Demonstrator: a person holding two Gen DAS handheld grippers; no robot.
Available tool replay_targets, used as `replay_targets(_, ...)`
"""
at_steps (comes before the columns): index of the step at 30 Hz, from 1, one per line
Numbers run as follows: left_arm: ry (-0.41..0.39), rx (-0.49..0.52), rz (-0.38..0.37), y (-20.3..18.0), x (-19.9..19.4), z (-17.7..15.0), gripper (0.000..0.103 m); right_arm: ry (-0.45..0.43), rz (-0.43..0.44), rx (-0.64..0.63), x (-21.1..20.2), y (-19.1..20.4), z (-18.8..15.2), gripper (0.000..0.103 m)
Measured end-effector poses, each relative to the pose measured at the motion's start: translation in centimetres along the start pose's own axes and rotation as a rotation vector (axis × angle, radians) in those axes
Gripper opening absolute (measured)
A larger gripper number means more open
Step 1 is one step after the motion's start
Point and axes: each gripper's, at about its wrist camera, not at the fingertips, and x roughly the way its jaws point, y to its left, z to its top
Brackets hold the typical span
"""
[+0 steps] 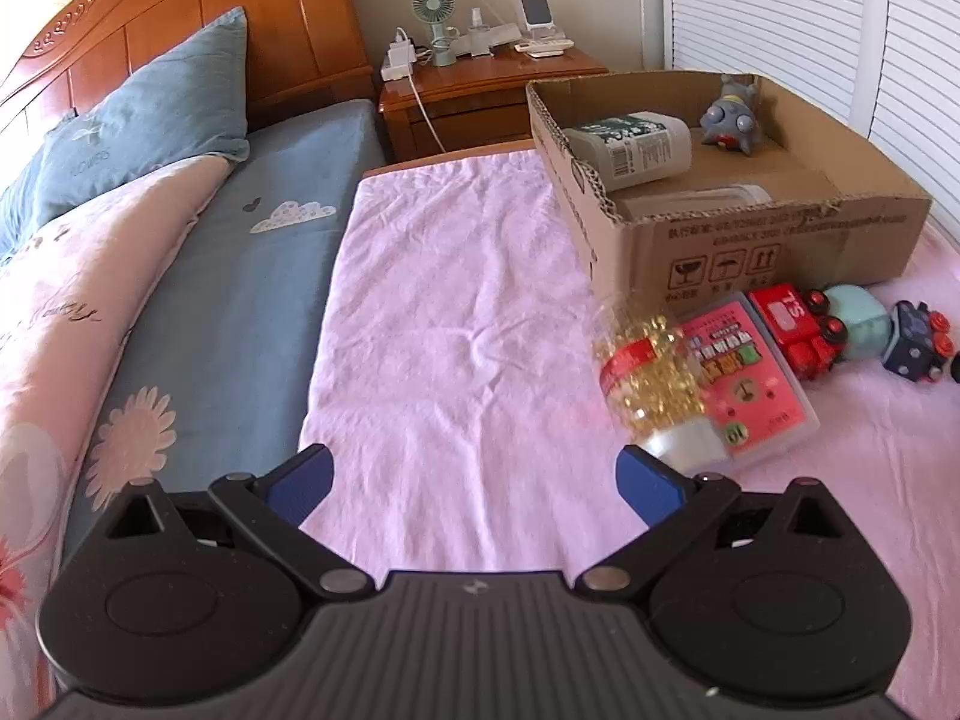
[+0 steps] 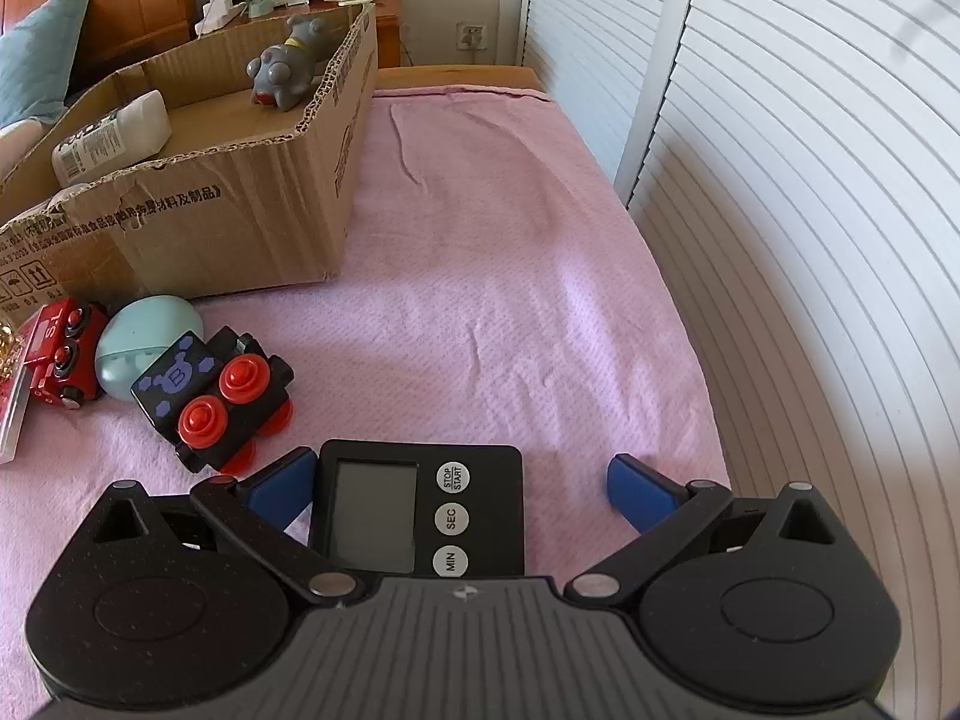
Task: Organize rigid objects
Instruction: 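Move right tool to the black digital timer while left tool grips the gold capsule bottle, then close right gripper on the black timer while left gripper holds the capsule bottle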
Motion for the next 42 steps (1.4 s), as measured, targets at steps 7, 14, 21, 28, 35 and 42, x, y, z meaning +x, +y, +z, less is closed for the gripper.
replay_targets(7,0.012,0.097,-0.042,-1.6,0.8,-0.1,0.099,0.001,0.002,-0.003,-0.1,0.1,-0.2,0.103)
replay_targets(14,0.029,0.229,-0.170,-3.0,0.0,-0.3,0.099,0.000,0.002,-0.004,-0.2,0.2,-0.2,0.103)
replay_targets(21,0.046,0.387,-0.312,-4.5,-0.1,-1.3,0.100,-0.013,0.012,-0.018,-0.3,0.1,-0.4,0.103)
replay_targets(28,0.042,0.349,-0.360,-5.1,1.1,-2.2,0.100,-0.024,0.020,-0.031,-0.4,0.1,-0.7,0.103)
replay_targets(35,0.026,0.246,-0.406,-5.0,1.8,-2.5,0.102,-0.041,0.049,-0.075,-1.0,0.3,-1.8,0.103)
replay_targets(42,0.006,0.231,-0.404,-4.9,2.1,-2.3,0.102,-0.064,0.075,-0.109,-1.4,1.1,-2.5,0.103)
